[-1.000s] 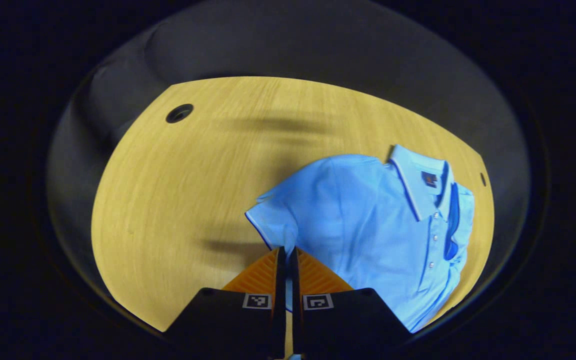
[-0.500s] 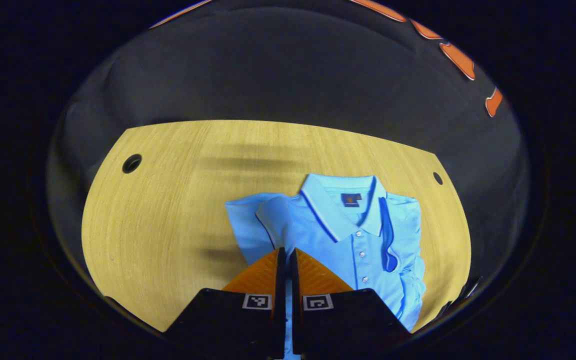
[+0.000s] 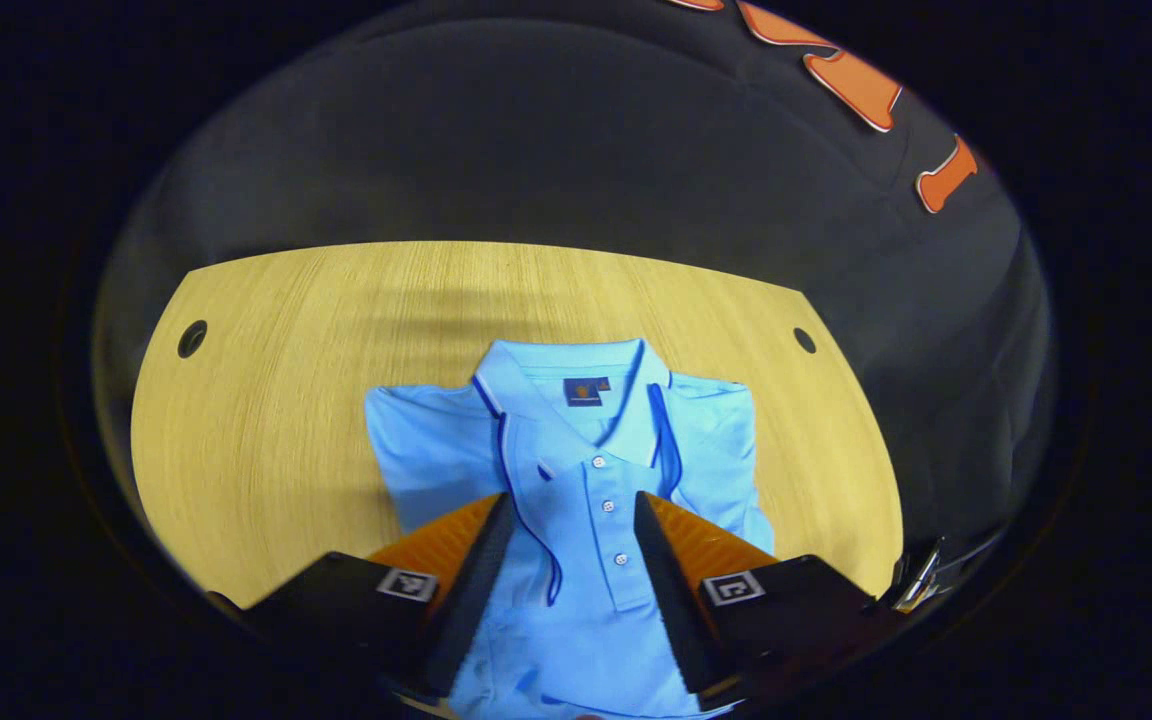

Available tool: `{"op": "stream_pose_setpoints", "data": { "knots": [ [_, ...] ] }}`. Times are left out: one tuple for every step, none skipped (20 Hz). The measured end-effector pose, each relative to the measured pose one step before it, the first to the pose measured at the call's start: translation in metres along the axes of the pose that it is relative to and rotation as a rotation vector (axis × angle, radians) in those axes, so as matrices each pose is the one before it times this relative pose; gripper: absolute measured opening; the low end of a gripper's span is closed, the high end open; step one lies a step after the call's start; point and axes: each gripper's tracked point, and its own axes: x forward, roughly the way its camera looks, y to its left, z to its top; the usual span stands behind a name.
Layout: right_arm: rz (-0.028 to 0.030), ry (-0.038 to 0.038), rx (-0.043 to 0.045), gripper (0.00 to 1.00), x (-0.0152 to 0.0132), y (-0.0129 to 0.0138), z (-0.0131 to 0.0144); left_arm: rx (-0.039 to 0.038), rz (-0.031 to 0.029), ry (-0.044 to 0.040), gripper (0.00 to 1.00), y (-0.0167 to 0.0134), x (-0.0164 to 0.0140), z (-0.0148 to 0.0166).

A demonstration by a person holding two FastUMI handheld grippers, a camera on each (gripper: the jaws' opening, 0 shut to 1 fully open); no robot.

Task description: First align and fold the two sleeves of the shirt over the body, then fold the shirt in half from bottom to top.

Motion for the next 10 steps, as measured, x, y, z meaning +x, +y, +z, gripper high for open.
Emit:
{"op": "stream_pose_setpoints", "data": {
  "knots": [
    [0.01126,-0.0003,-0.00706,0.99,0.00003,0.00002,-0.00047,0.0038,0.01002,-0.00837,0.89,0.00238,-0.00339,-0.00453],
    [0.01371,0.00151,-0.01083,0.99,-0.00029,0.00125,-0.00026,0.00351,0.01303,-0.0054,0.89,0.00314,-0.00816,-0.00421],
    [0.01122,0.00322,-0.01403,0.99,-0.00013,0.0003,-0.00216,0.0009,0.00906,-0.00413,0.92,0.00297,-0.01037,-0.00645],
    [0.01024,0.00891,-0.01571,0.99,0.00166,0.00034,-0.0032,0.00005,0.01078,-0.00203,0.92,0.004,-0.01034,-0.0071],
    [-0.00026,0.01523,-0.01665,0.99,0.00088,-0.00223,-0.00517,-0.0015,0.01215,-0.00174,0.92,0.00517,-0.01181,-0.00942],
    [0.00918,0.00938,-0.01727,0.99,0.00084,-0.00043,-0.00361,-0.00131,0.01858,0.001,0.95,0.00501,-0.01135,-0.00996],
    [0.01496,0.00939,-0.01467,0.99,-0.00021,0.0022,-0.0042,-0.0049,0.02612,0.00381,0.94,0.00741,-0.01037,-0.01242],
    [0.01696,0.01314,-0.01544,0.99,0.00068,0.00234,-0.00546,-0.00374,0.01206,0.00628,0.95,0.00466,-0.01085,-0.01245],
    [0.01626,0.01236,-0.01832,0.99,0.00103,0.00207,-0.00629,-0.00634,0.01024,0.00784,0.96,0.00225,-0.00792,-0.01501],
    [0.01149,0.01086,-0.01962,0.99,0.00054,0.0011,-0.00651,-0.00709,0.00741,0.00623,1.0,0.00273,-0.00806,-0.01354]
  ]
}}
